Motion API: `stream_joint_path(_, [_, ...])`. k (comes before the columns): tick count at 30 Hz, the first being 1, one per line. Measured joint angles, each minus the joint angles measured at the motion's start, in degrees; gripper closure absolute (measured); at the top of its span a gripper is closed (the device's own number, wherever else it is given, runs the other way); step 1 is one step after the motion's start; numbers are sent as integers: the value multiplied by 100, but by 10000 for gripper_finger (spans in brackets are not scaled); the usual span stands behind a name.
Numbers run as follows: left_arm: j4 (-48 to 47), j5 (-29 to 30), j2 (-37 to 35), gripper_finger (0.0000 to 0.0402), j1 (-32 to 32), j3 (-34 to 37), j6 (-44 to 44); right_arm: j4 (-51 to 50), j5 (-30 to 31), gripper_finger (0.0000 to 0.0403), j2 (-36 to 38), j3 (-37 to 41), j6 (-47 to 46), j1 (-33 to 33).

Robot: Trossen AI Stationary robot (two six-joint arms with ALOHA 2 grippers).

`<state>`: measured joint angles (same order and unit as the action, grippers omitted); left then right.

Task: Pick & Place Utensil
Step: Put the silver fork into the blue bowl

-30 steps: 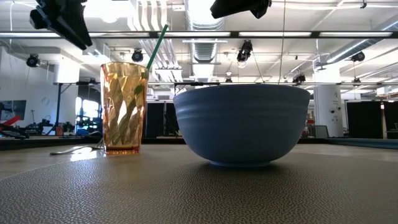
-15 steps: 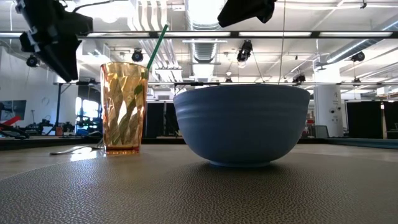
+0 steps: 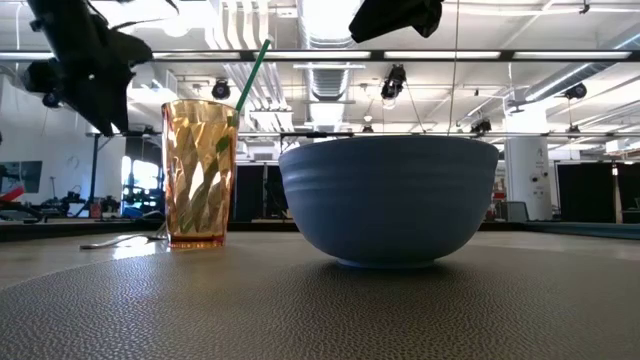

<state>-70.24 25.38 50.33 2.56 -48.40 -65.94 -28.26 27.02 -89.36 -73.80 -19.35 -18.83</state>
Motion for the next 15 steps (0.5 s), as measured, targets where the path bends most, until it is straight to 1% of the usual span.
stream_joint_path(4, [74,-292,83,252,-576,0,70,1,1,335,0,0,1,0])
stream_joint_path(6, [283,-429,125,252,-841,2,234,1,1,335,2,0,2,0])
stream_joint_path(8, [494,-689,175,252,-1075,1,400,-1,1,335,1,0,2,0])
stream_joint_path(11, [790,-1076,271,252,-1333,7,491,-1,1,335,2,0,2,0])
stream_joint_path(15, [1017,-1323,430,252,-1575,114,314,-8,1,335,2,0,2,-2])
